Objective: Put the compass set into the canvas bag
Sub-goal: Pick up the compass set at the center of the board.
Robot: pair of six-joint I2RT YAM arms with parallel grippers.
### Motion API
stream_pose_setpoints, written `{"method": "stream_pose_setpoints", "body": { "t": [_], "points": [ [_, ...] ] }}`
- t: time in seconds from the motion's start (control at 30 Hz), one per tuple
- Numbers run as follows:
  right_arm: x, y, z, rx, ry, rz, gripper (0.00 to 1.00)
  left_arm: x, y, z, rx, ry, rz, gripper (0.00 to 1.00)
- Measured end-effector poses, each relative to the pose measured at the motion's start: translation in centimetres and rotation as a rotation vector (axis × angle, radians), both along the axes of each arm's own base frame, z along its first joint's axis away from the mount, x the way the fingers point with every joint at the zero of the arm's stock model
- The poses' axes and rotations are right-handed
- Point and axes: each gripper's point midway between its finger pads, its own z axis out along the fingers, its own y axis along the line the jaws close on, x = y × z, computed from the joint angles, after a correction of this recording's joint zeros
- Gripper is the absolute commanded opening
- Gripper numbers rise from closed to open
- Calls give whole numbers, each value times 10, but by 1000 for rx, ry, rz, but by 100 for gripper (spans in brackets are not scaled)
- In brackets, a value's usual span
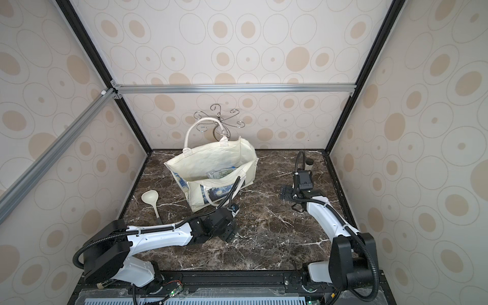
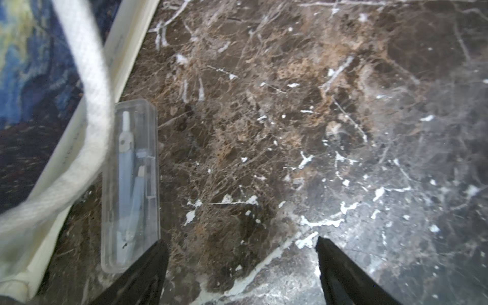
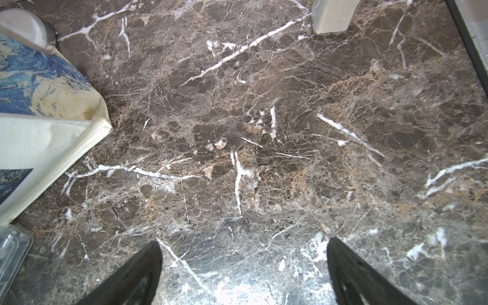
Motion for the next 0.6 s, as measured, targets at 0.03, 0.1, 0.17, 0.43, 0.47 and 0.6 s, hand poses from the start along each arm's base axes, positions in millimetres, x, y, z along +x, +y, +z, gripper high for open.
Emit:
{"method": "stream_pose_setpoints", "body": {
  "t": [0.03,0.1,0.17,0.43,0.47,0.6],
  "points": [
    [0,0,0,0,0,0,99,3,3,0,2,-5,20,88],
    [0,0,0,0,0,0,99,11,11,0,2,-16,66,88],
    [0,0,0,0,0,0,99,18,19,-2,-1,-19,106,88],
    [-8,-2,1,-3,-18,-1,99,34,63,-29,1,9,227,88],
    [-9,-2,2,-2,-24,-1,99,35,65,-31,-1,11,234,88],
    [-10,-2,5,0,-39,-1,99,43,69,-37,-19,13,258,88]
  ]
}}
